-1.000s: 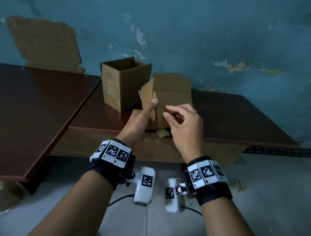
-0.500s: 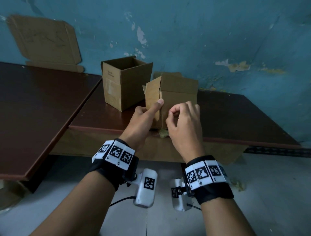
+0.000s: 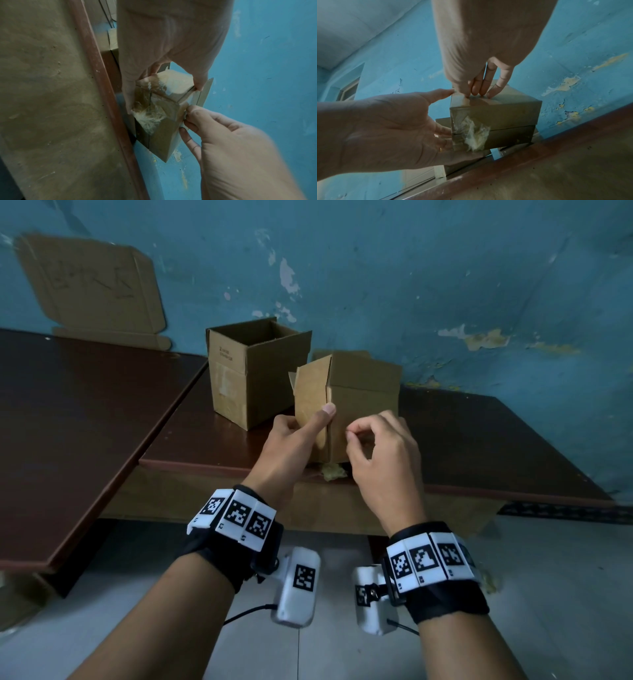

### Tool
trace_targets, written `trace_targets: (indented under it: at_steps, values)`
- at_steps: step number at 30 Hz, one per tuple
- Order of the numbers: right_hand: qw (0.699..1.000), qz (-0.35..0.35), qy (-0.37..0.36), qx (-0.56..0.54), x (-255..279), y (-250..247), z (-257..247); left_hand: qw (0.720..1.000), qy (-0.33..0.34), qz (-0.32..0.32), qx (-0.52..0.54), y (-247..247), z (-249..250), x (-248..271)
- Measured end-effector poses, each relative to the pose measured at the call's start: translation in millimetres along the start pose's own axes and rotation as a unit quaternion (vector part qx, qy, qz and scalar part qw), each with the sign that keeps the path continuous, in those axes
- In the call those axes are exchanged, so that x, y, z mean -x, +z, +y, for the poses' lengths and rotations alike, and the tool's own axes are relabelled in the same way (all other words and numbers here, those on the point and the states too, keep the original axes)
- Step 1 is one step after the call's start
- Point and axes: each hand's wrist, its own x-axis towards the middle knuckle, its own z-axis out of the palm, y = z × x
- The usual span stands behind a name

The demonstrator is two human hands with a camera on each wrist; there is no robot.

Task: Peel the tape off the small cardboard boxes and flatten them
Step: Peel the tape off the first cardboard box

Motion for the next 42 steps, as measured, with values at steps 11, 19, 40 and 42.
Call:
trace_targets:
  at_steps: [11, 19, 40, 42]
  values:
    - [1.000, -0.018, 0.012, 0.013, 0.9, 7.1, 2.5, 0.998, 0.048, 0.014, -0.048, 3.4, 2.7, 7.8]
    - [1.000, -0.027, 0.004, -0.006, 2.0, 10.5, -0.2, 0.999, 0.019, 0.023, -0.041, 3.2, 2.8, 4.1]
    - [0.999, -0.005, 0.004, -0.031, 0.8, 9.3, -6.2, 0.998, 0.016, 0.044, -0.035, 3.1, 3.1, 2.6]
    - [0.999, -0.027, 0.022, -0.037, 0.9, 9.6, -6.7, 0.998, 0.025, 0.045, -0.047, 3.6, 2.9, 3.0]
